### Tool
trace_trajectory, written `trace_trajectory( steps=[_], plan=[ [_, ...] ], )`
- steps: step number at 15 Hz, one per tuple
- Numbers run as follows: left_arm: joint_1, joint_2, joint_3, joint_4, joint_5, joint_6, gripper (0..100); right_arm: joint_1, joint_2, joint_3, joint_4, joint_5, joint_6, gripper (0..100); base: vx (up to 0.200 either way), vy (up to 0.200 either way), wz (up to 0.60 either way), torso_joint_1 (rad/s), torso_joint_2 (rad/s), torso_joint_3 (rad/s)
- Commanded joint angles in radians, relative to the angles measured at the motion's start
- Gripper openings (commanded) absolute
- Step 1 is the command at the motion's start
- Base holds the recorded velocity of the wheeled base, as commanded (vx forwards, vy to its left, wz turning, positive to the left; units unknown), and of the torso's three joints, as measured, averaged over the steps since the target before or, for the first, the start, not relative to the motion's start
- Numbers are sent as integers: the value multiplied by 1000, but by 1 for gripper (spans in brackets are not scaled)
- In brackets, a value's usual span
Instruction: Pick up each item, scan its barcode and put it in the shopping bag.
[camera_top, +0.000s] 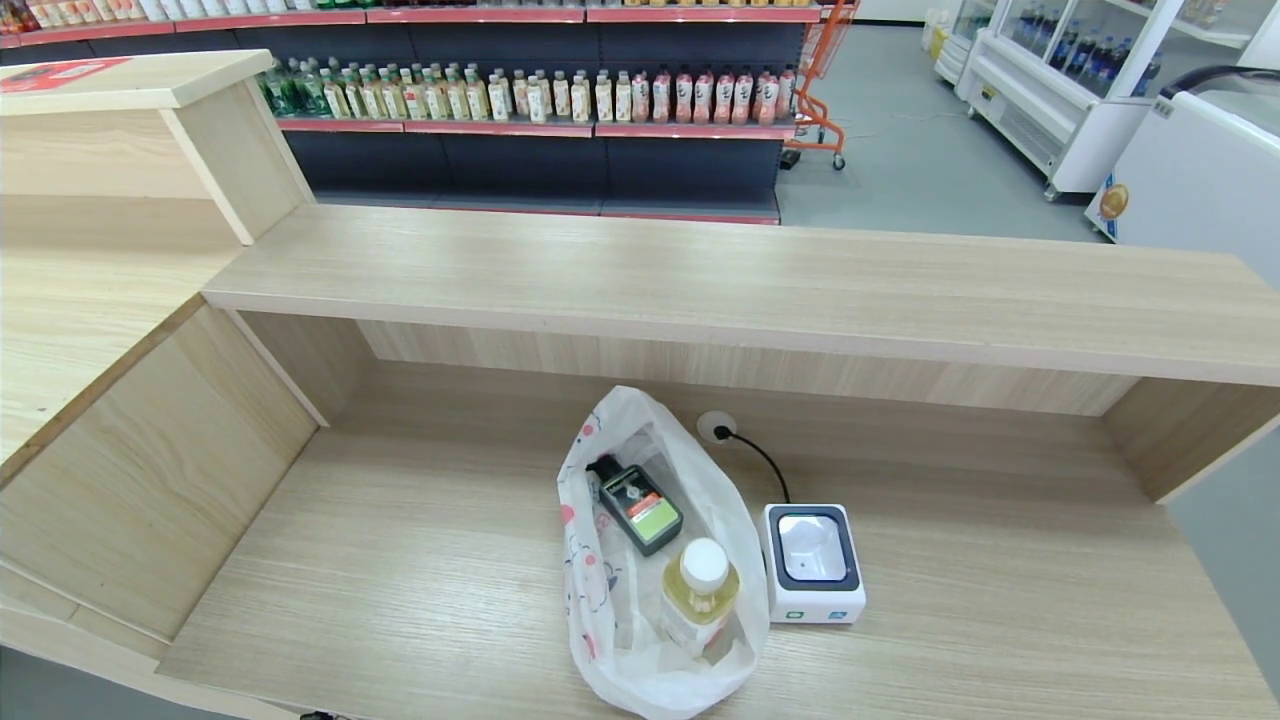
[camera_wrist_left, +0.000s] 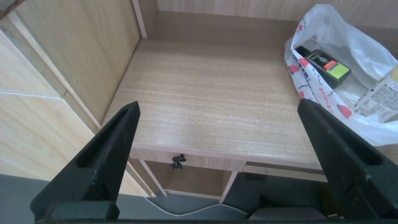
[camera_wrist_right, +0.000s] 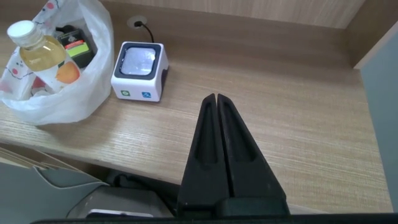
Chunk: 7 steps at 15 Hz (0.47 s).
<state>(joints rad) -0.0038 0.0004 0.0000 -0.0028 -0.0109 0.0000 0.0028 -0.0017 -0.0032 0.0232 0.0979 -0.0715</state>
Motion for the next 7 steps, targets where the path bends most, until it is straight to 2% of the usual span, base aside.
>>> trace_trajectory(
  steps=[1, 7],
  plan=[
    [-1, 0, 0, 0, 0, 0, 100, 0, 2, 0, 0, 0, -1, 0, 0, 0, 0, 0, 0, 0],
    [1, 1, 0, 0, 0, 0, 100, 0, 2, 0, 0, -1, -1, 0, 0, 0, 0, 0, 0, 0]
  ],
)
